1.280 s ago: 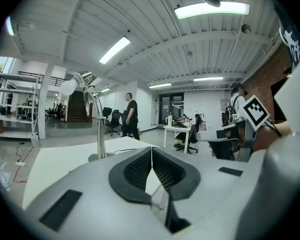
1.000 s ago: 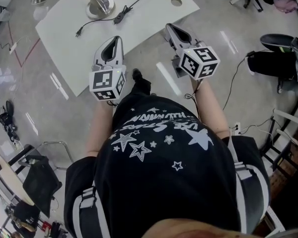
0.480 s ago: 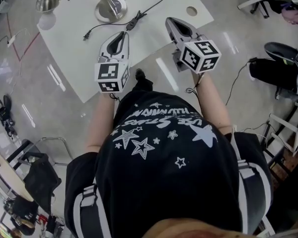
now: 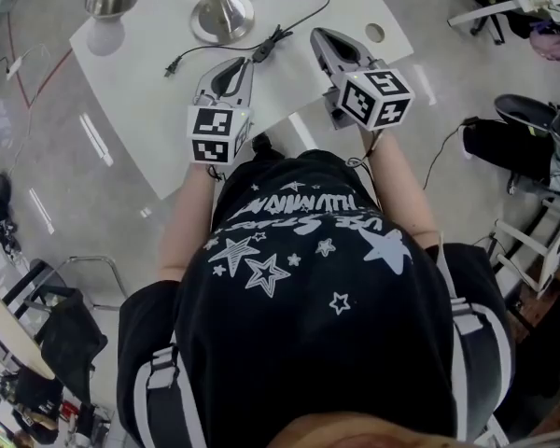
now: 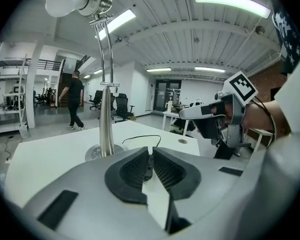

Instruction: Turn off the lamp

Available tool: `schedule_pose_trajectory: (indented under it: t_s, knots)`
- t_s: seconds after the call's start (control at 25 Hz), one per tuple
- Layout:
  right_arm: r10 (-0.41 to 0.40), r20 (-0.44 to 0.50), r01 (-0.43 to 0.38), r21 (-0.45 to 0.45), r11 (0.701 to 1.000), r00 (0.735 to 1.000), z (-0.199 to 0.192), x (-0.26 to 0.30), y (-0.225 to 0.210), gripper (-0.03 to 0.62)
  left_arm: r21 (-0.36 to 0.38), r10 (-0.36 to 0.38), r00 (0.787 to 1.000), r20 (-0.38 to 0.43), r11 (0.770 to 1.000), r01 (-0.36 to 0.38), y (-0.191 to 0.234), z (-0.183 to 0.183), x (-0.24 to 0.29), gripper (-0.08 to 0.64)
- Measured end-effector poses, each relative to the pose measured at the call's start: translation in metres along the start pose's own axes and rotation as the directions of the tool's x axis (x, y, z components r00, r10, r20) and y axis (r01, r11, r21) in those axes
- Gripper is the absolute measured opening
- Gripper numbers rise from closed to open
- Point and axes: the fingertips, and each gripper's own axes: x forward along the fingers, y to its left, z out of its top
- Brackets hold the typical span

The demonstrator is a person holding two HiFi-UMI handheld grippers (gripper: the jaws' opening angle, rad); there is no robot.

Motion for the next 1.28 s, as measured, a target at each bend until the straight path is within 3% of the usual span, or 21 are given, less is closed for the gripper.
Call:
schedule_pose_trajectory:
  t_s: [0.2, 0.52, 0.76, 0.92, 1.08, 1.28]
  knots:
    - [0.010, -0.021, -0.010, 0.003, 1.000, 1.000, -0.003, 0.012, -0.001, 0.006, 0.024, -0.020, 0.999, -0.045, 1.000, 0.021, 0.000, -0.011, 0.006, 0.016]
    - [0.074, -0.067, -0.075, -0.011, 0.997, 0.995, -0.004, 0.035, -0.008, 0.005, 0.007, -0.017, 0.994, -0.110, 1.000, 0.018, -0.001, -0.028, 0.021, 0.109]
    - [0.135, -0.115, -0.140, -0.028, 0.990, 0.984, -0.006, 0.054, -0.017, 0.006, 0.039, 0.015, 0.983, -0.181, 0.999, -0.008, -0.001, -0.045, 0.038, 0.212]
    - [0.171, -0.156, -0.181, -0.051, 0.982, 0.973, -0.012, 0.063, -0.019, 0.006, 0.061, 0.044, 0.971, -0.235, 0.998, -0.031, 0.000, -0.062, 0.052, 0.215]
    - [0.202, -0.193, -0.213, -0.042, 0.976, 0.960, -0.021, 0.070, -0.024, 0.006, 0.018, 0.048, 0.957, -0.285, 0.999, -0.045, -0.001, -0.081, 0.066, 0.215]
    - [0.235, -0.219, -0.250, -0.042, 0.967, 0.947, -0.025, 0.079, -0.023, 0.006, 0.052, 0.081, 0.943, -0.322, 0.996, -0.068, 0.006, -0.094, 0.079, 0.215]
